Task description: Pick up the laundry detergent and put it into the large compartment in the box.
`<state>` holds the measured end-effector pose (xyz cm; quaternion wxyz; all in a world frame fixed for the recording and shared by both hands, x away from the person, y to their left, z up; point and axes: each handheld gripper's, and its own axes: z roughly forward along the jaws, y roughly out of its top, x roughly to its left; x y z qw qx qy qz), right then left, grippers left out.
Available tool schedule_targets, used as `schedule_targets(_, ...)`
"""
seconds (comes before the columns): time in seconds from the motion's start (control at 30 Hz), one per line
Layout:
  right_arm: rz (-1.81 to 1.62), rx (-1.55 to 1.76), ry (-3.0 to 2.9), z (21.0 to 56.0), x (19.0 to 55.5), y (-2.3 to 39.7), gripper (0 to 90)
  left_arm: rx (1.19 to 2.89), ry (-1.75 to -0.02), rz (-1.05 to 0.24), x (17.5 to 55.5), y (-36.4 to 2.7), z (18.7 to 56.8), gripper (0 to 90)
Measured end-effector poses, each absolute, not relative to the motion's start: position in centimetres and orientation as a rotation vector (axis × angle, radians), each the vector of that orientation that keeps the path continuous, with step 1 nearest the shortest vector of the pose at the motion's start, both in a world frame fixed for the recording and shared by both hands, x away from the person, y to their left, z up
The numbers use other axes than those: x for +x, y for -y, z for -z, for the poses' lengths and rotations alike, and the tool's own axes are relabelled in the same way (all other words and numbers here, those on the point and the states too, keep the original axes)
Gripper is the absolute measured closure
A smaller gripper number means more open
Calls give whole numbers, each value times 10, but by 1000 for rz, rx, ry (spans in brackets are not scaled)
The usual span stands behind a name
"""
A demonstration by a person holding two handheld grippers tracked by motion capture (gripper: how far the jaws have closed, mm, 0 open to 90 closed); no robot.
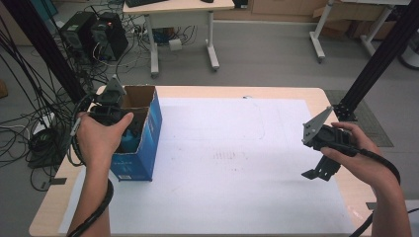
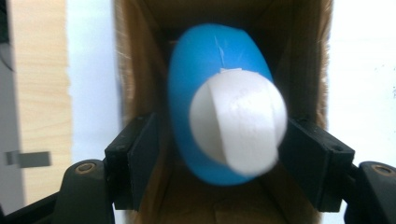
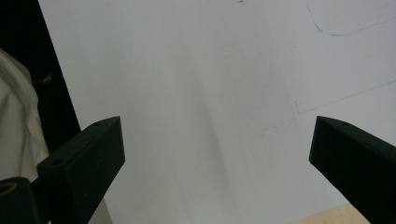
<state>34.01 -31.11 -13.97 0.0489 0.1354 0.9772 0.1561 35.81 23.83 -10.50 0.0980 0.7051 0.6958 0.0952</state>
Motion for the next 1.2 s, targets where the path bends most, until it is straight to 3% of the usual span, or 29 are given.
schedule_targets(0.13, -483, 408, -2978, 140, 341, 310, 33, 2076, -2038, -311, 349, -238, 87, 272)
schedule_targets(0.5, -485, 411, -2972, 139, 343, 310, 33, 2082, -1929, -308, 331, -222, 49, 102)
schedule_targets(1.2, -492, 428, -2964, 140, 343, 317, 33, 2248, -1742, -290, 325, -159, 31, 44)
